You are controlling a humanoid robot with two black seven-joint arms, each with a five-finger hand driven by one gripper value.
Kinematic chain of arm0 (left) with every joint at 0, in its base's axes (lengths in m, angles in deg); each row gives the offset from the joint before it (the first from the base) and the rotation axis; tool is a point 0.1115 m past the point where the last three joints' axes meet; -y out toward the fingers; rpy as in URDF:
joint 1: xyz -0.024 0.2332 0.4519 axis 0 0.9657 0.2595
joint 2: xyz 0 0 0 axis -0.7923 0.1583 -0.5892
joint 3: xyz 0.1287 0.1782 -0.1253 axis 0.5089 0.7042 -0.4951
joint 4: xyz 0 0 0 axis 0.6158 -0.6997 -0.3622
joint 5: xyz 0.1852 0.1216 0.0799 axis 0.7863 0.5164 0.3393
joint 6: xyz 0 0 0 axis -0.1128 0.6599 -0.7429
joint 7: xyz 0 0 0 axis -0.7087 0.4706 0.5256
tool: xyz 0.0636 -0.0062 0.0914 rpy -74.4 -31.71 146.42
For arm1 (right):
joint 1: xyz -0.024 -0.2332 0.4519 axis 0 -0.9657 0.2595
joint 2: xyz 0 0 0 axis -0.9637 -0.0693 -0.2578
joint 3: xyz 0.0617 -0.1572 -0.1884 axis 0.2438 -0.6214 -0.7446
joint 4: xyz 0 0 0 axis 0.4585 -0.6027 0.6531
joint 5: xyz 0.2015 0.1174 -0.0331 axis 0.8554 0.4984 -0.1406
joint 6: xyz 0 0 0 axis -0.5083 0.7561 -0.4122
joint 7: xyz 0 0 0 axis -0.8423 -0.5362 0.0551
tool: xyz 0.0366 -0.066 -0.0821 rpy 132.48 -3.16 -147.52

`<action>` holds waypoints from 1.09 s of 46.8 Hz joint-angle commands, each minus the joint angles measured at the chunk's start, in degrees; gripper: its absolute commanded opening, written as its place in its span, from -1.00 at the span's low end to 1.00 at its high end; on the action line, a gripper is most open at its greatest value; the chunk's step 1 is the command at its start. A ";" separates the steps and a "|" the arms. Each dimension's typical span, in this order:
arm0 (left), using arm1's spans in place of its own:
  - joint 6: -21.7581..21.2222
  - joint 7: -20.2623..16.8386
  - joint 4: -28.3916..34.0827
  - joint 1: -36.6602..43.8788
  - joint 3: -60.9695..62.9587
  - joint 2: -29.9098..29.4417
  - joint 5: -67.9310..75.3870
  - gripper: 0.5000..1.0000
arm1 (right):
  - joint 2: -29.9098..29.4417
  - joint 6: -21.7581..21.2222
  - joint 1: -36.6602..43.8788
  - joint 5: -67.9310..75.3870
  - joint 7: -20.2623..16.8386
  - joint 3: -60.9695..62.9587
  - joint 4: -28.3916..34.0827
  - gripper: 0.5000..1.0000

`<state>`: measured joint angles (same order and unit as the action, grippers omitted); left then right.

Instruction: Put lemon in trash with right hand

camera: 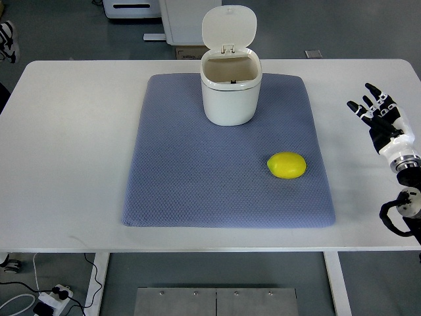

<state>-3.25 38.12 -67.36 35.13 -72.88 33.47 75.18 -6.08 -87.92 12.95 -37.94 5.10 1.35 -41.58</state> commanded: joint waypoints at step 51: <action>-0.10 -0.01 -0.05 0.45 -0.17 0.00 -0.20 1.00 | -0.44 -0.44 1.45 0.00 -0.09 -0.71 0.31 1.00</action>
<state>-3.35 38.11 -67.41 35.54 -73.05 33.47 74.99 -6.41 -88.28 14.29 -37.94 5.04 0.66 -41.27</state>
